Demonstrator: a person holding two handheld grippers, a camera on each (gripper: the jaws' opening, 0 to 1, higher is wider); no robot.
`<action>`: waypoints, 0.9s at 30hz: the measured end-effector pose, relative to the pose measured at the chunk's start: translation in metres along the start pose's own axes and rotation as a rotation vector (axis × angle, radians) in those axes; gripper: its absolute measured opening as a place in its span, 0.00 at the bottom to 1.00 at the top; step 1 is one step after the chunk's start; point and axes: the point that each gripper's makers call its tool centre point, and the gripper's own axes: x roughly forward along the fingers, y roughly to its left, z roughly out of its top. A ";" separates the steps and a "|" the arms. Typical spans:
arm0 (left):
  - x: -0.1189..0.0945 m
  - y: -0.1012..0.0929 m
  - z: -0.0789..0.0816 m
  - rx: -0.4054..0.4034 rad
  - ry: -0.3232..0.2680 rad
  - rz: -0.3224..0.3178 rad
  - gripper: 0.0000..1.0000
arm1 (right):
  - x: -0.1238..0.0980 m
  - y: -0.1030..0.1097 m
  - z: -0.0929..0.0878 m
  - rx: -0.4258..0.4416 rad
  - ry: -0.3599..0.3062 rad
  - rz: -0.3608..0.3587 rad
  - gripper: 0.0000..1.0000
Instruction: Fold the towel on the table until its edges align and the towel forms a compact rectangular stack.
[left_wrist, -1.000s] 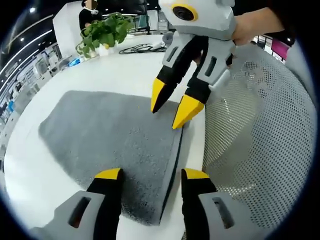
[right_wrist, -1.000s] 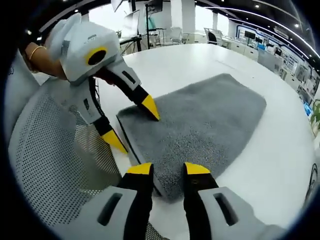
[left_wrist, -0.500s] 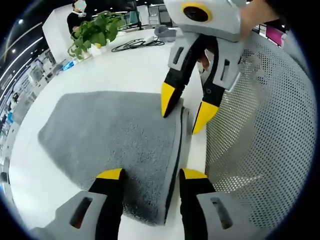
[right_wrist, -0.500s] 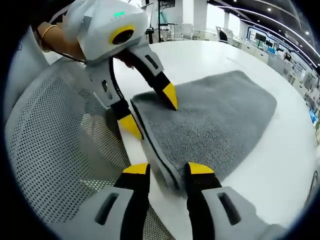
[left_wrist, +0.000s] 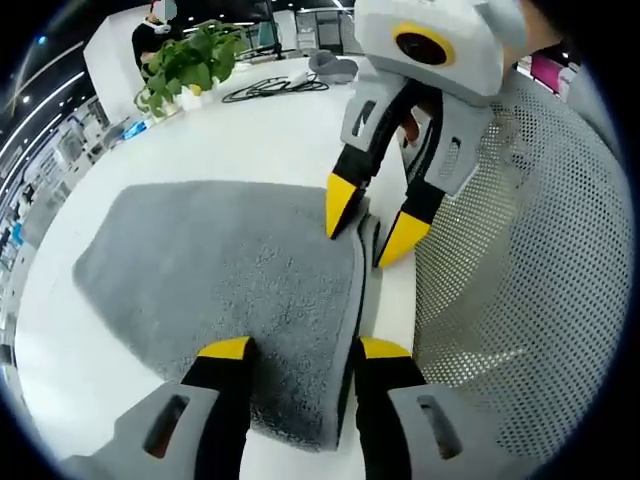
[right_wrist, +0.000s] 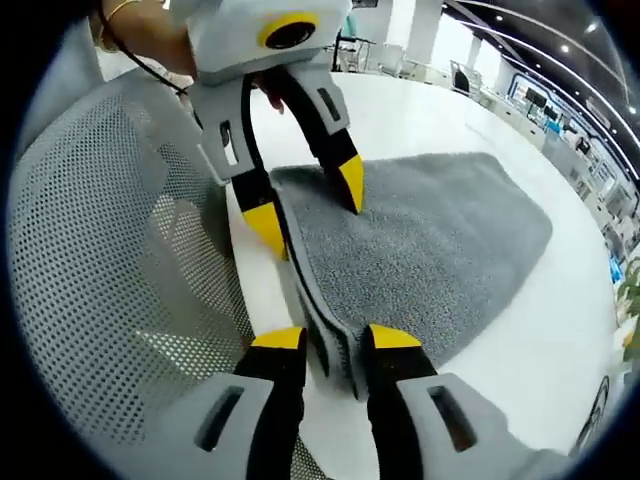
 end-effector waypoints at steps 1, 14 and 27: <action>0.000 0.000 0.000 -0.001 -0.001 0.000 0.41 | 0.001 -0.001 -0.001 -0.015 0.002 -0.006 0.21; 0.003 0.004 -0.003 -0.023 0.000 0.004 0.40 | -0.001 -0.012 0.000 0.013 0.010 -0.008 0.11; 0.003 0.005 -0.002 -0.021 0.004 0.011 0.37 | -0.004 -0.018 0.005 0.243 0.000 0.028 0.04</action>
